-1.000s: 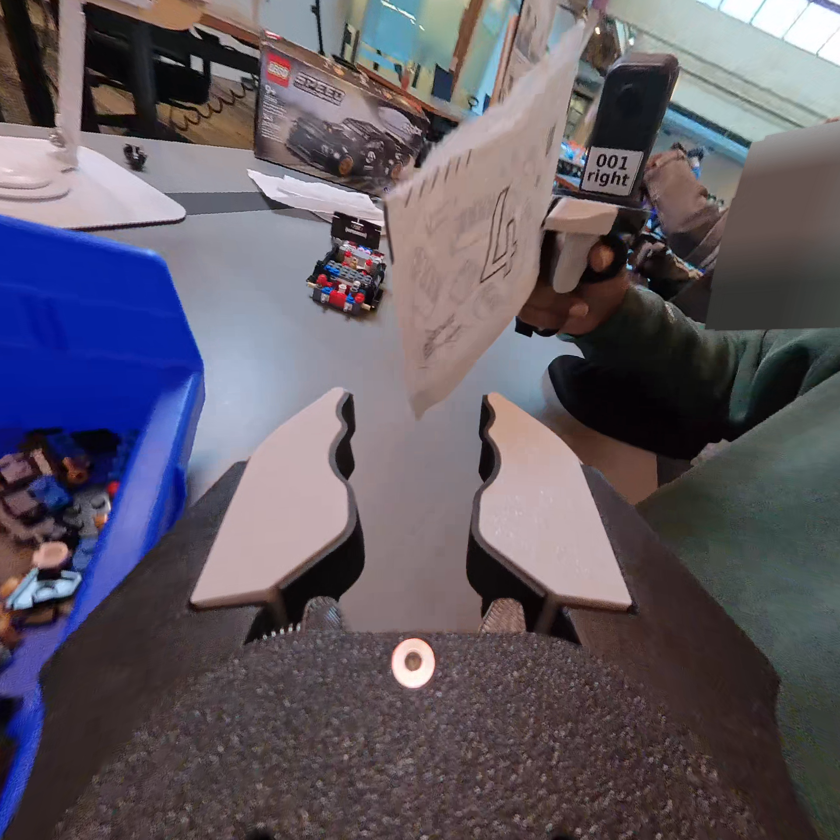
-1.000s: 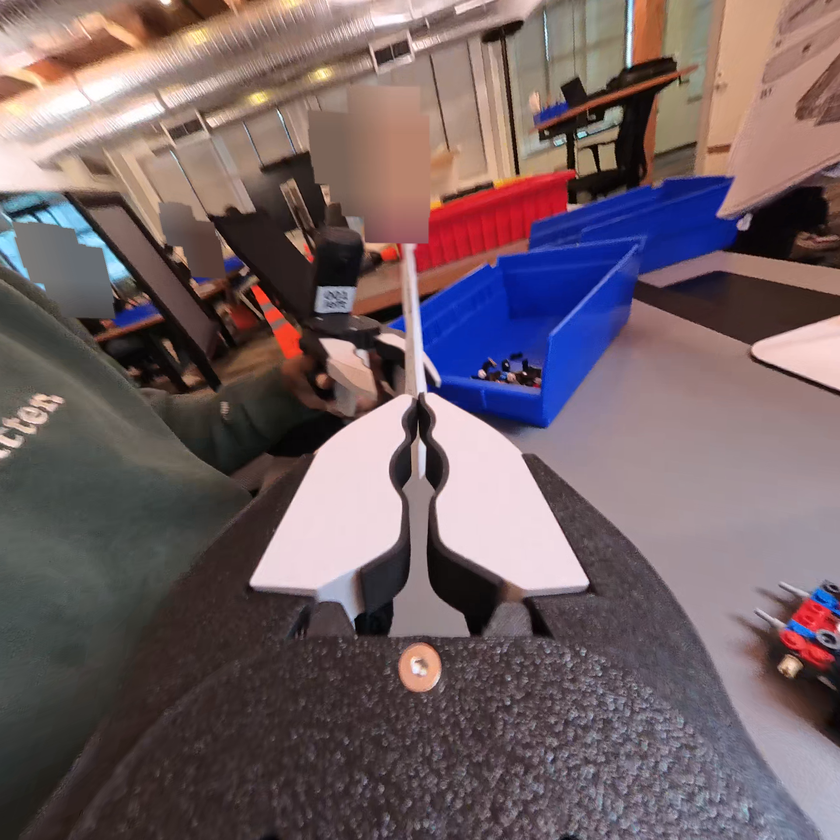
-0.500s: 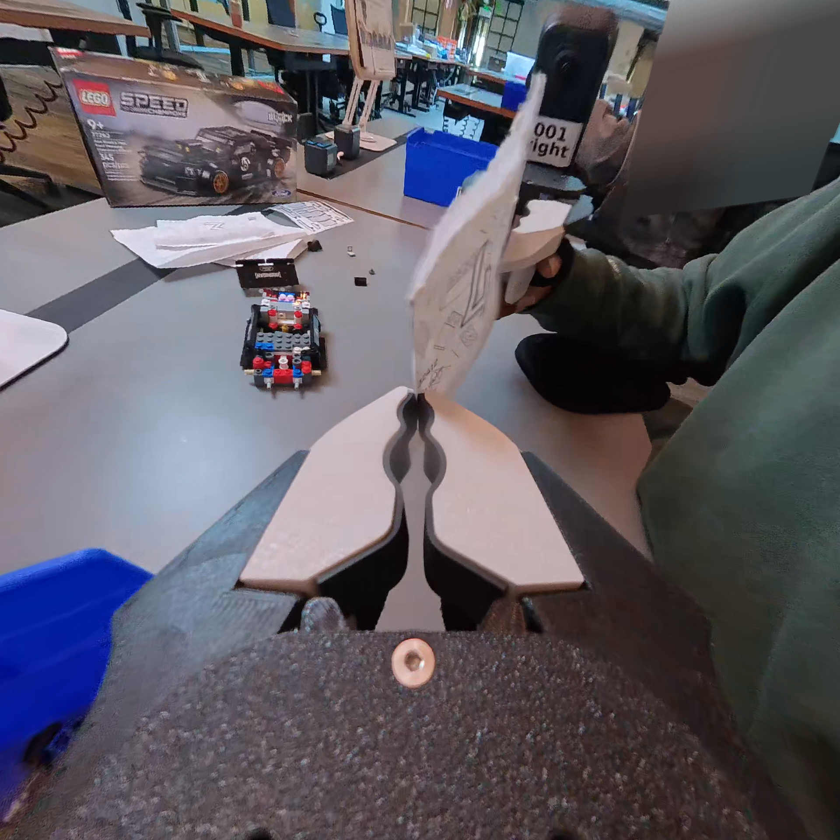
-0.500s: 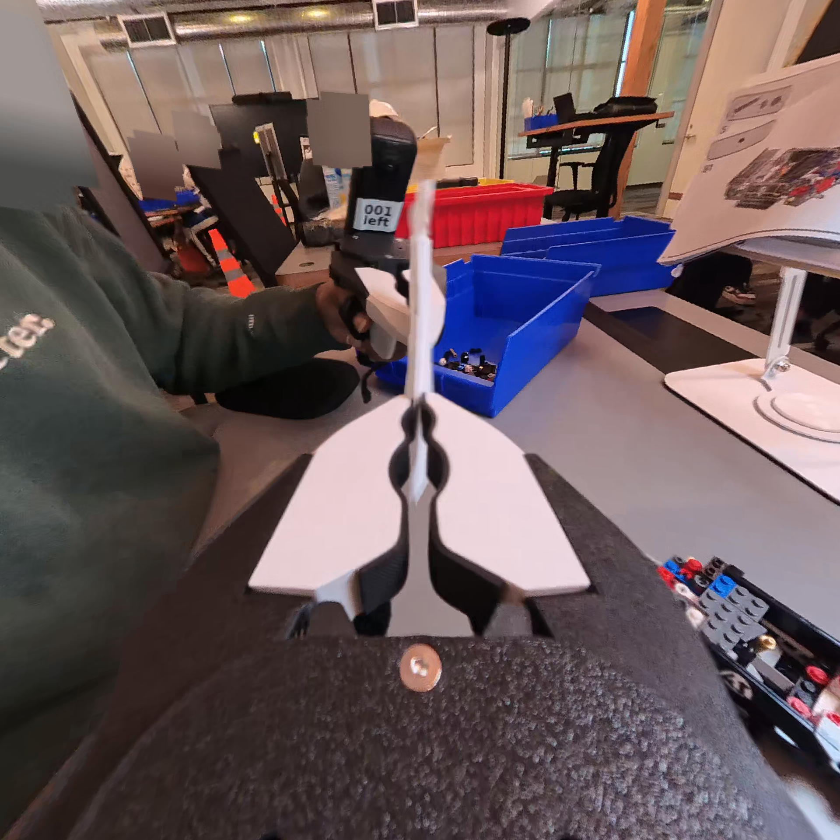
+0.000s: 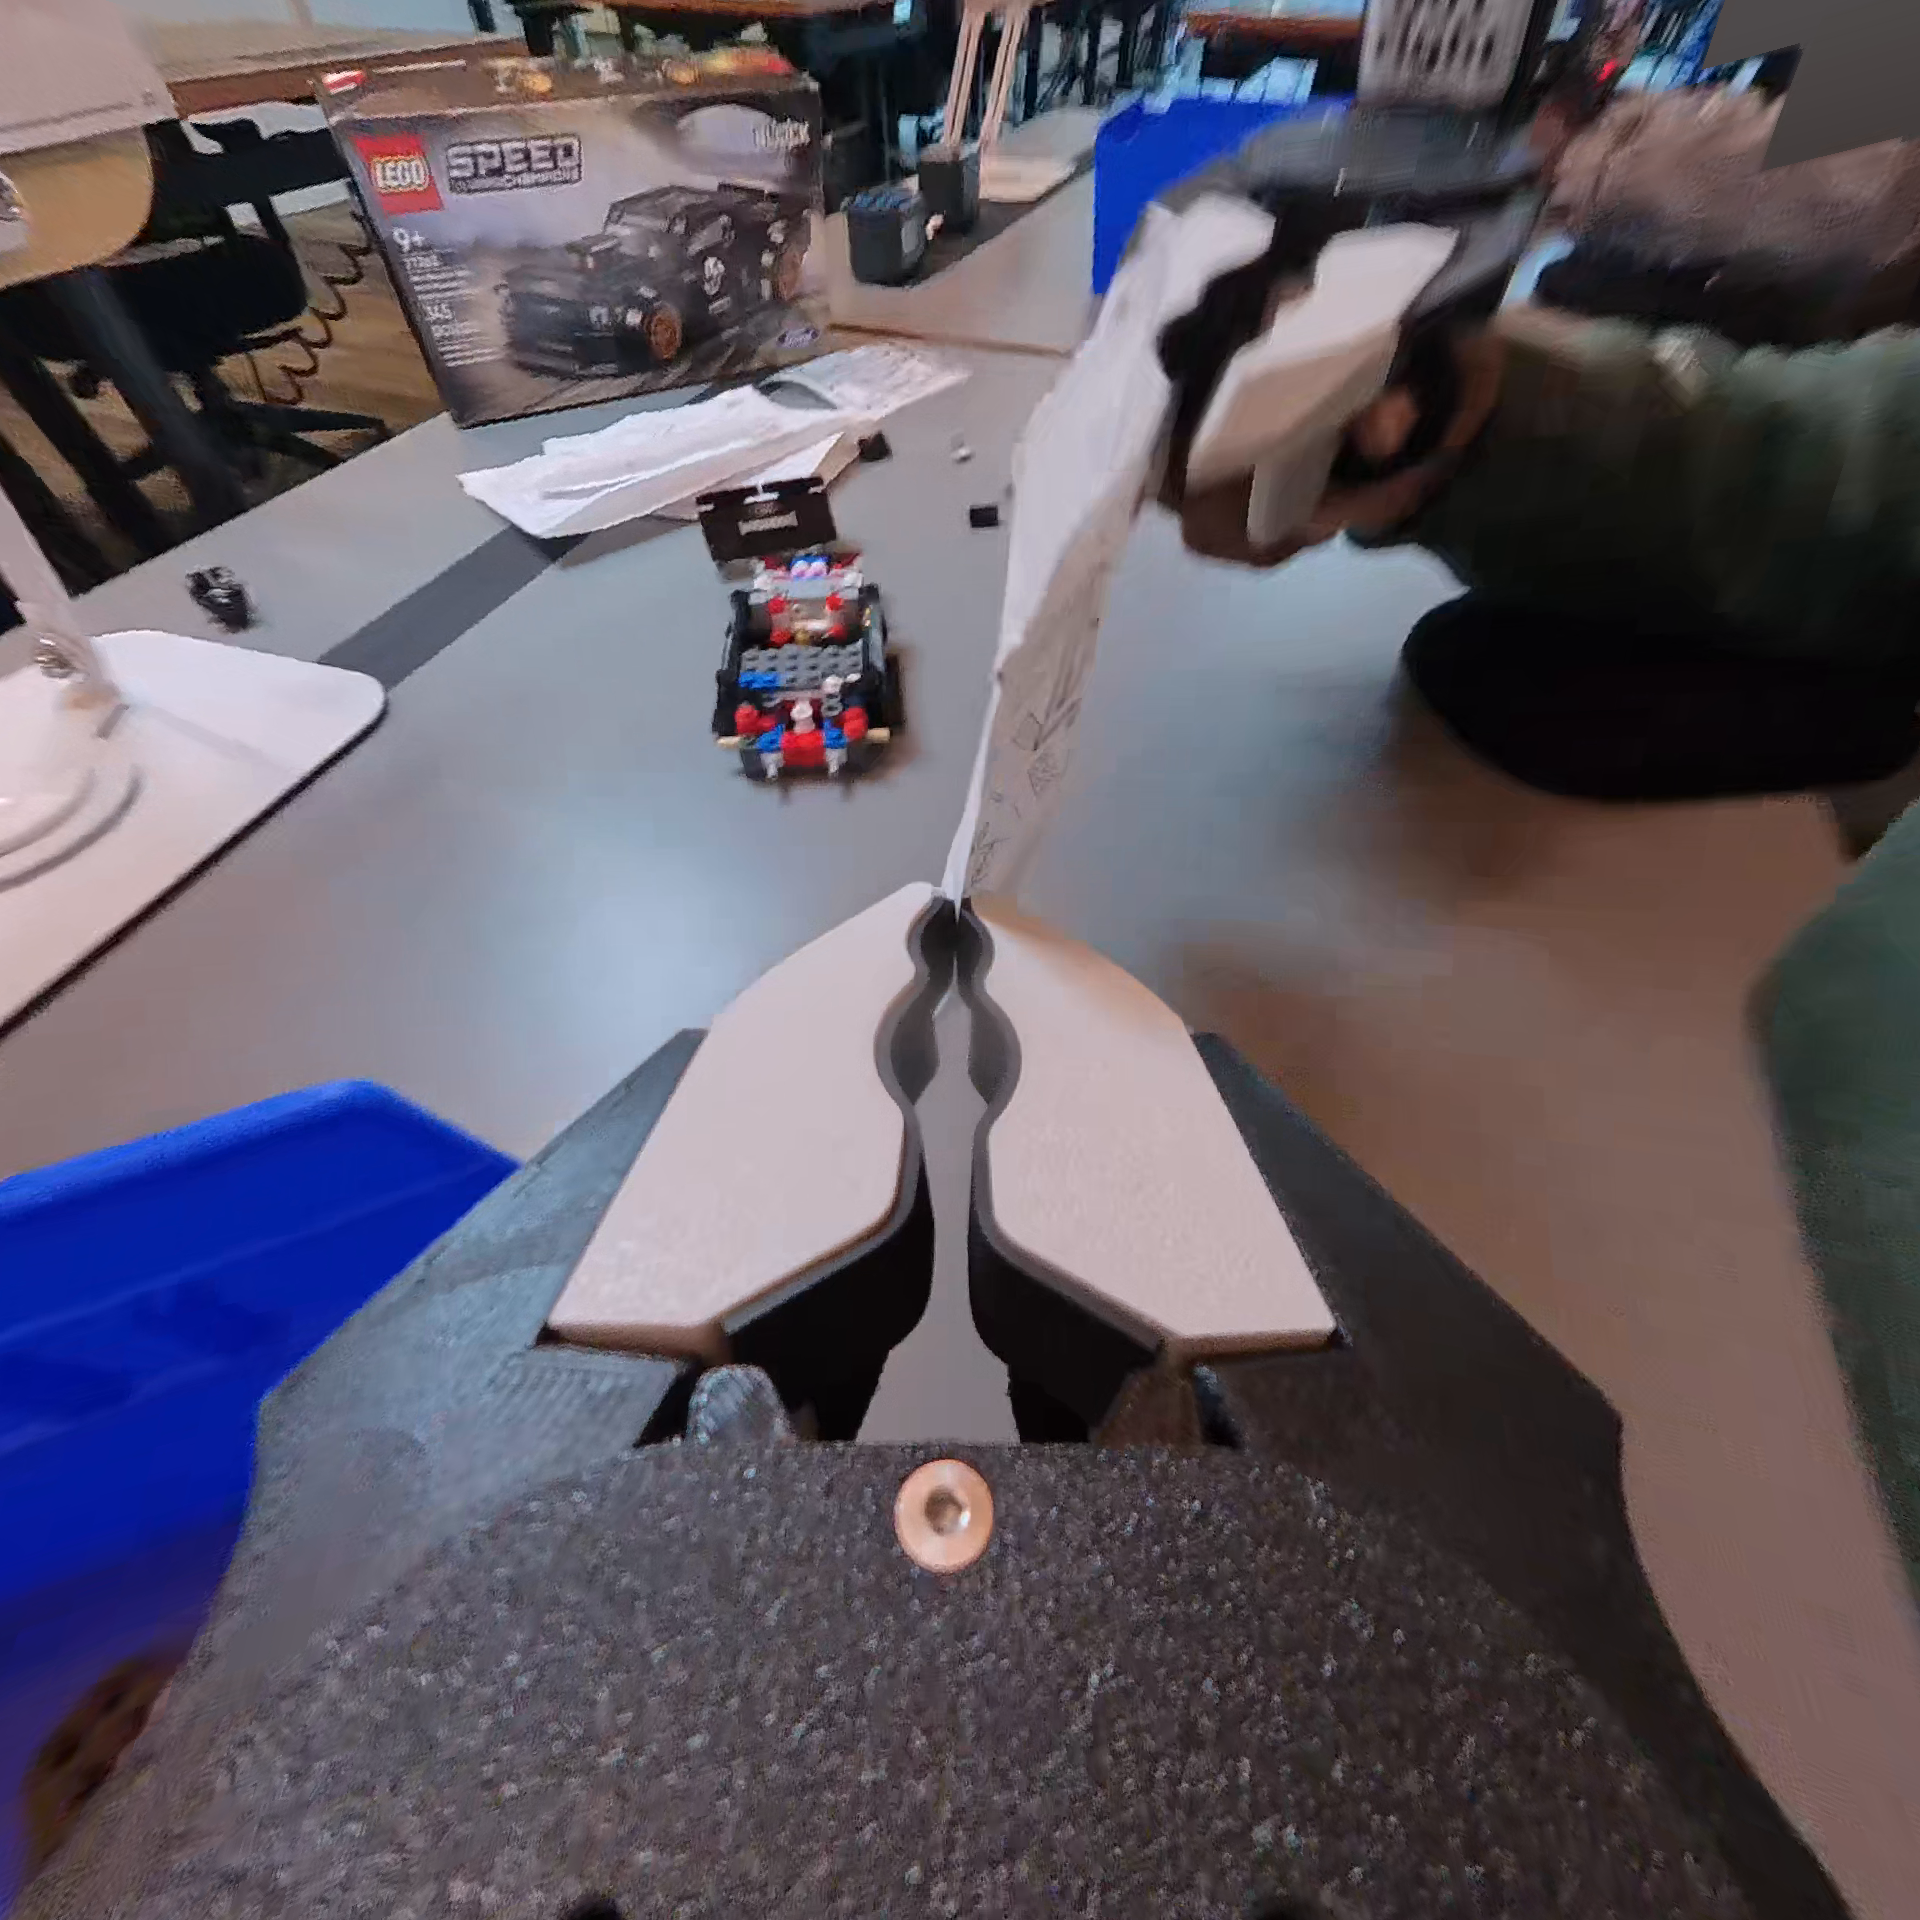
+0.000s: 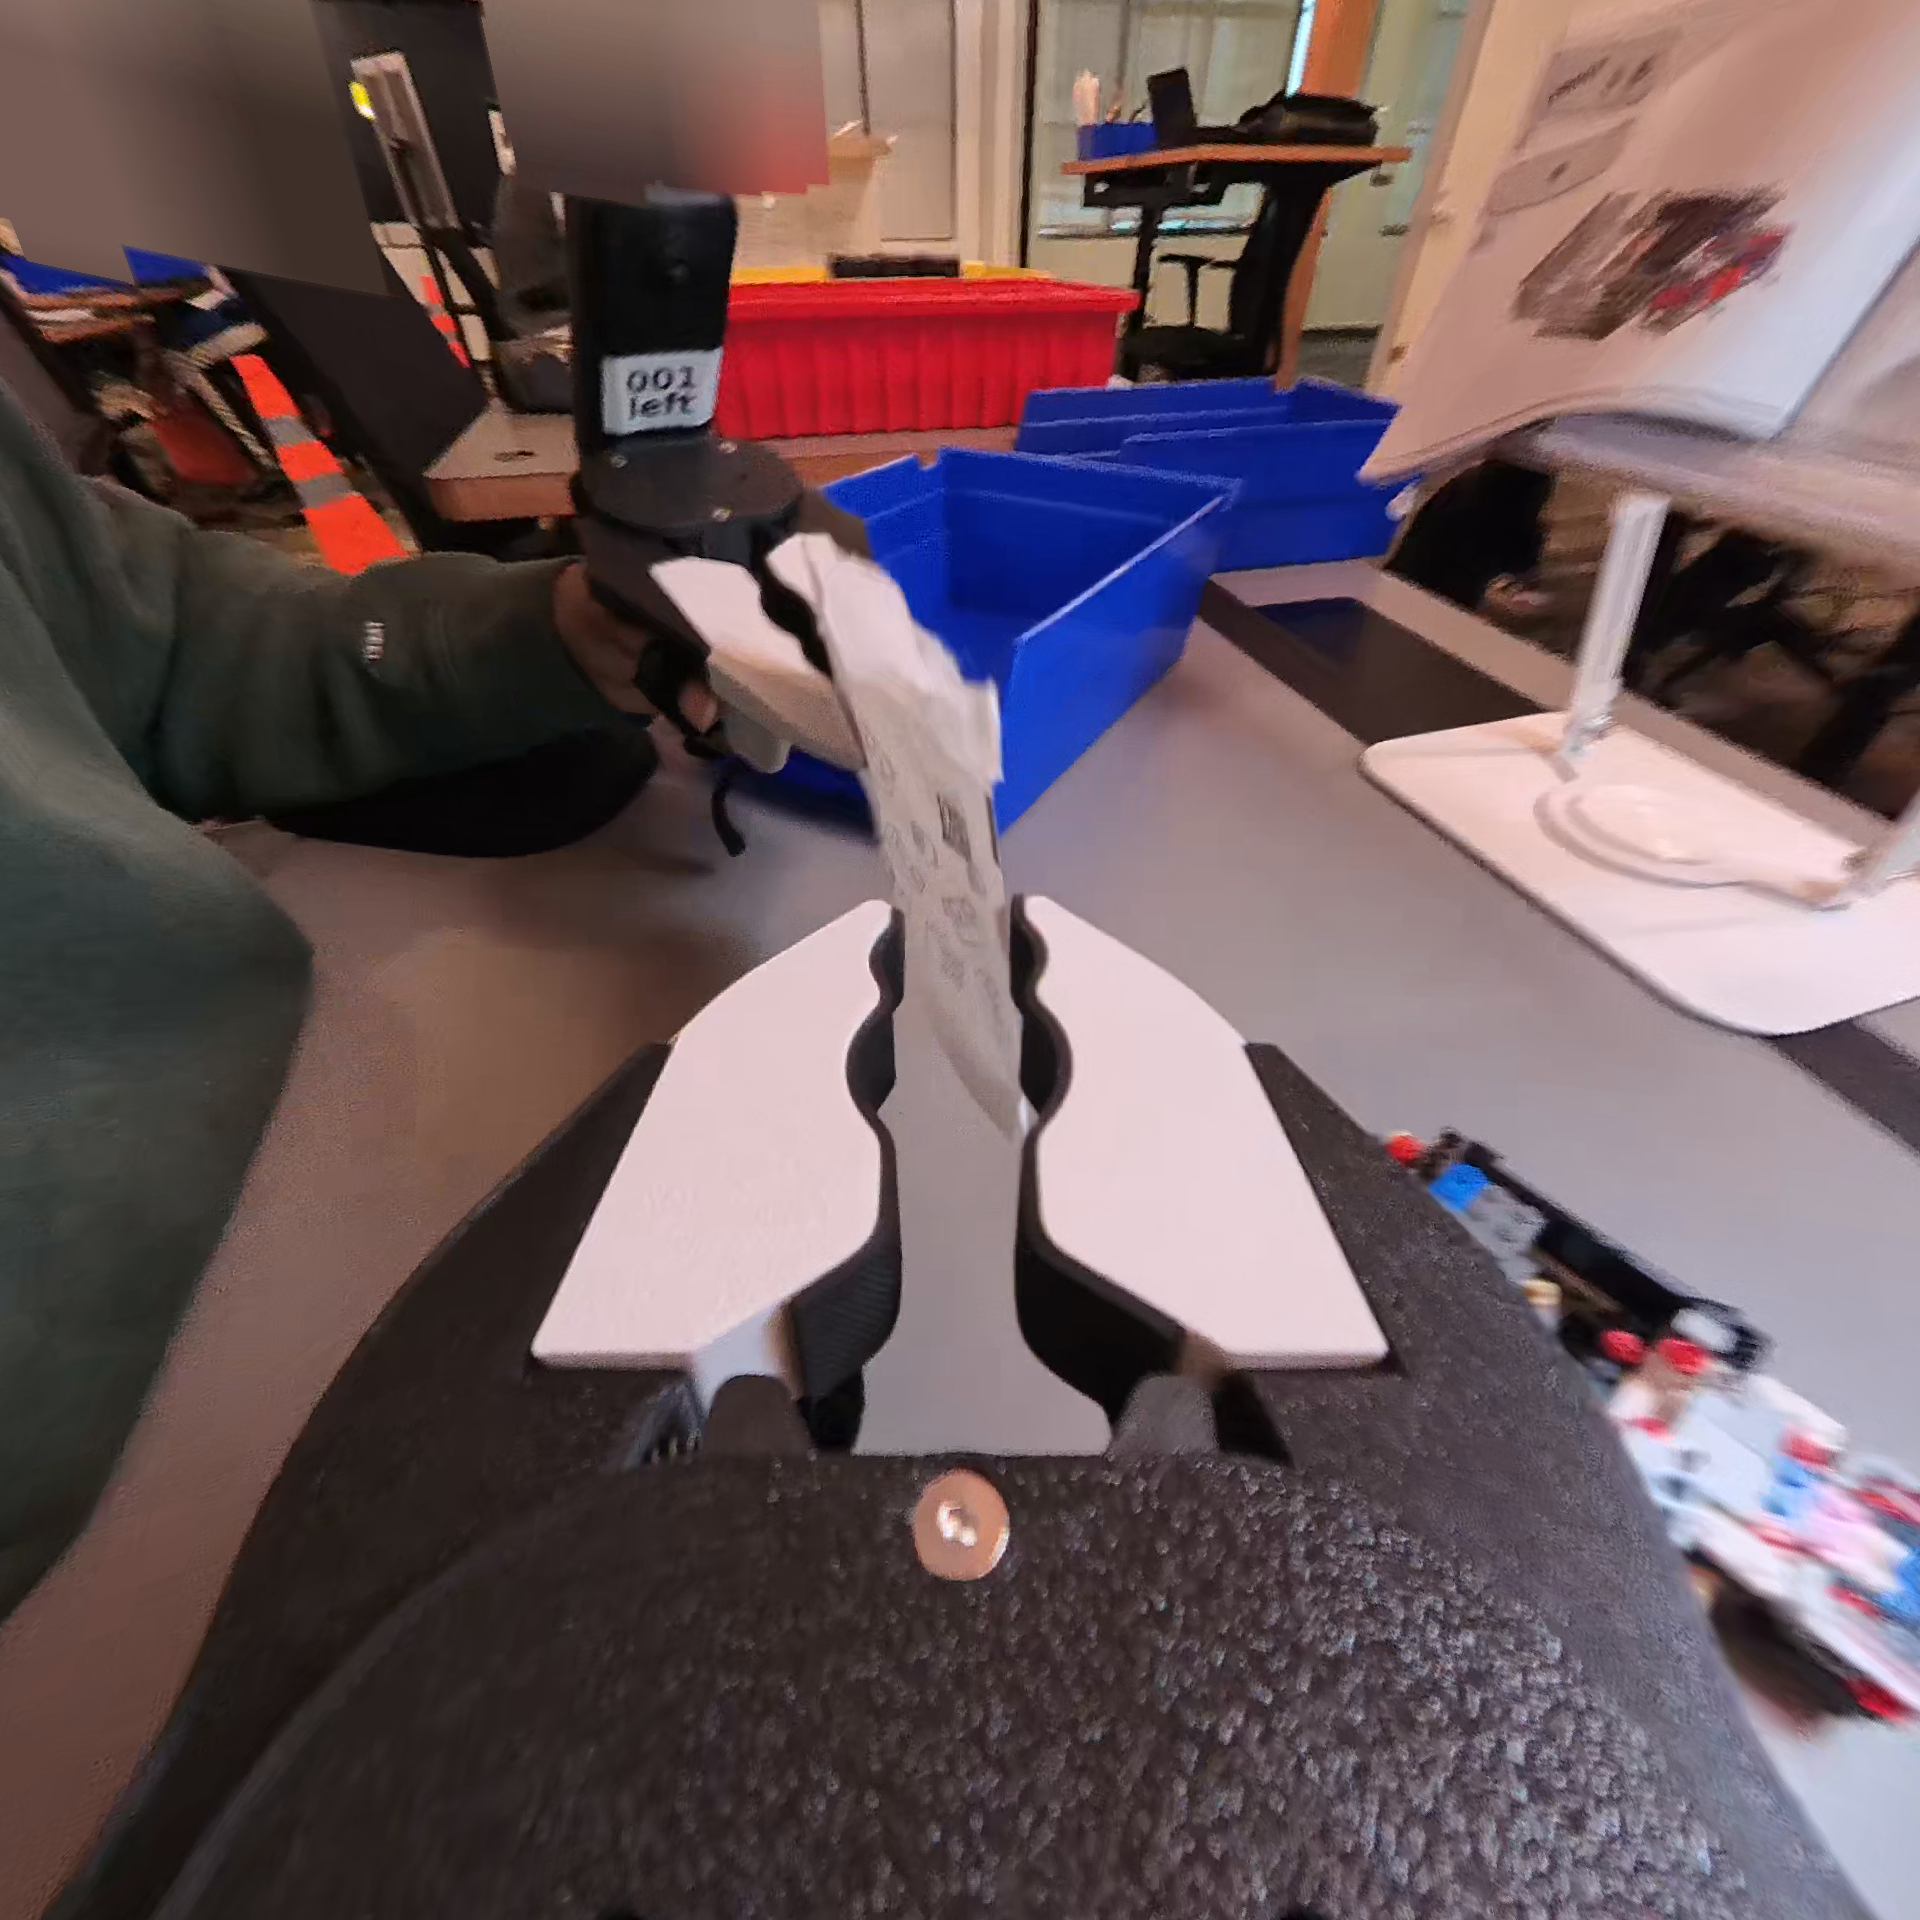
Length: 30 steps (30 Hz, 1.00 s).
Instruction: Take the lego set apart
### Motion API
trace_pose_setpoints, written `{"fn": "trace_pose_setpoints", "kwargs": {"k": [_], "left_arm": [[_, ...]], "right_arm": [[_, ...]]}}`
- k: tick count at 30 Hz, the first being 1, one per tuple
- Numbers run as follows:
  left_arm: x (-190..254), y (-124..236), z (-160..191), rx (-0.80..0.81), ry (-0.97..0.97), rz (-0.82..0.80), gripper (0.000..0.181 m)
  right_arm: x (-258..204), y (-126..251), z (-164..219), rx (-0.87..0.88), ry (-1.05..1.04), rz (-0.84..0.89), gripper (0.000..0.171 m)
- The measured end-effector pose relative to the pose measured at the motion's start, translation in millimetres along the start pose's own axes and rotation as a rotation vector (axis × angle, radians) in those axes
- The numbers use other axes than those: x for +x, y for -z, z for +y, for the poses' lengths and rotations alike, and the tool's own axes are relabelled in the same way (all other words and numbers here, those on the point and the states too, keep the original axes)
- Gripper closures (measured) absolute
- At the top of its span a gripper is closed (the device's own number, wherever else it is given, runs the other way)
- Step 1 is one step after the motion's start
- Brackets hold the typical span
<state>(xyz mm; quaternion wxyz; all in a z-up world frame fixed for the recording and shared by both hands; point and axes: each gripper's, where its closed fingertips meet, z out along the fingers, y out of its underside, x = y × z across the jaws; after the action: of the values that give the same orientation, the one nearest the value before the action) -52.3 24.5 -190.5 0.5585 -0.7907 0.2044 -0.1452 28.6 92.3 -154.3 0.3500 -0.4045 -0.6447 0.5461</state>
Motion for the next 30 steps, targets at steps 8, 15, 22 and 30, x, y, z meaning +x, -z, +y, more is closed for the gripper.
{"fn": "trace_pose_setpoints", "kwargs": {"k": [8, 15, 22, 30], "left_arm": [[5.2, -7.4, 12.0, -0.107, -0.226, -0.097, 0.181], [11.5, -8.9, 21.0, -0.176, -0.306, -0.107, 0.181], [15.6, -9.8, 28.2, -0.22, -0.234, -0.064, 0.181], [20.0, -13.4, 34.0, -0.242, -0.291, -0.053, 0.181]], "right_arm": [[-25.1, -8.4, -32.2, -0.224, 0.246, 0.002, 0.171], [-37.0, -43.4, 17.4, -0.507, 0.303, -0.067, 0.171], [-45.4, -42.7, 6.4, -0.428, 0.436, -0.05, 0.171], [-38.2, -42.7, 20.1, -0.505, 0.319, -0.062, 0.171]]}}
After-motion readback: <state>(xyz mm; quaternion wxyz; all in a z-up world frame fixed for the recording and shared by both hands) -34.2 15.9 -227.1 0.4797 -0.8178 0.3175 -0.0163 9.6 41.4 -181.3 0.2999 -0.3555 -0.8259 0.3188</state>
